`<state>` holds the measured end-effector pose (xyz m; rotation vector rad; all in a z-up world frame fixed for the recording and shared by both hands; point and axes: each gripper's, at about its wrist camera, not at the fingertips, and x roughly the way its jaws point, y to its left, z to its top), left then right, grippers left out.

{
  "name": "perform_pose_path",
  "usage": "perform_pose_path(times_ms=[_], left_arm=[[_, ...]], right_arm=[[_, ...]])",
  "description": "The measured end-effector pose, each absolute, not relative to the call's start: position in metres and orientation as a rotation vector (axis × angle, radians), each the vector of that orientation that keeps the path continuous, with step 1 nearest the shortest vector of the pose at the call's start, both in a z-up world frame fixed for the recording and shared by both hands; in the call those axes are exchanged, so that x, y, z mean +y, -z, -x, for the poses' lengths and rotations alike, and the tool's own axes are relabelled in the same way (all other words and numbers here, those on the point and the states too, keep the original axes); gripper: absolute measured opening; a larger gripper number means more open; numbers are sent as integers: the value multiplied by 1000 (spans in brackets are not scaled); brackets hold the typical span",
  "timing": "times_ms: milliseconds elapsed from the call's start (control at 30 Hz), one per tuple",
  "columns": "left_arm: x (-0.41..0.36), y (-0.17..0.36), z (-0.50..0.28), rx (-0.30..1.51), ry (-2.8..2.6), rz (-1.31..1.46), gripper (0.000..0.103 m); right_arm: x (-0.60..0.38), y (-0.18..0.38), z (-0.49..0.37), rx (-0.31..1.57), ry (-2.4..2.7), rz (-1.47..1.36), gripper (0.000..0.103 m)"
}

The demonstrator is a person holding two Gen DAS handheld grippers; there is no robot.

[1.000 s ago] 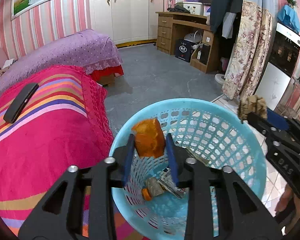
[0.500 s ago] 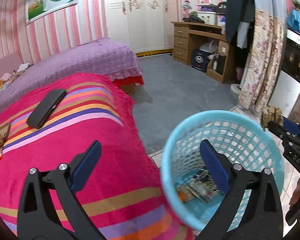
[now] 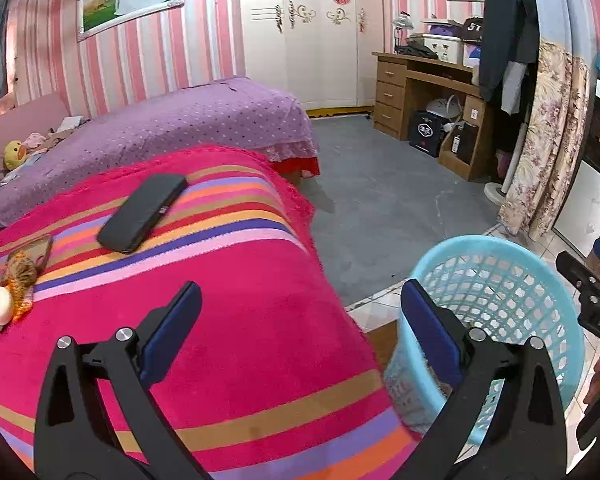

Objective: Collect trash
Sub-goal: 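Carry the peel and paper to the blue basket and open both tools, then move both open tools back over the trash on the bed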

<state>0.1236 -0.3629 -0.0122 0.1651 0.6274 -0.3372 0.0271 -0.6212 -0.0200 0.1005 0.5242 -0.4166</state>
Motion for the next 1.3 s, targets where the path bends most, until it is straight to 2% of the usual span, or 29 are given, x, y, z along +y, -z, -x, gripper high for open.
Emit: perform_pose_path(times_ms=[600, 833, 1300], left_arm=[[-202, -16, -145, 586, 112, -136, 97], [-137, -3, -153, 593, 32, -112, 97], [-60, 19, -172, 639, -53, -112, 97]], right_arm=[[-511, 4, -88, 507, 268, -147, 98], [-453, 5, -115, 515, 194, -113, 98], [-348, 19, -159, 574, 44, 8, 98]])
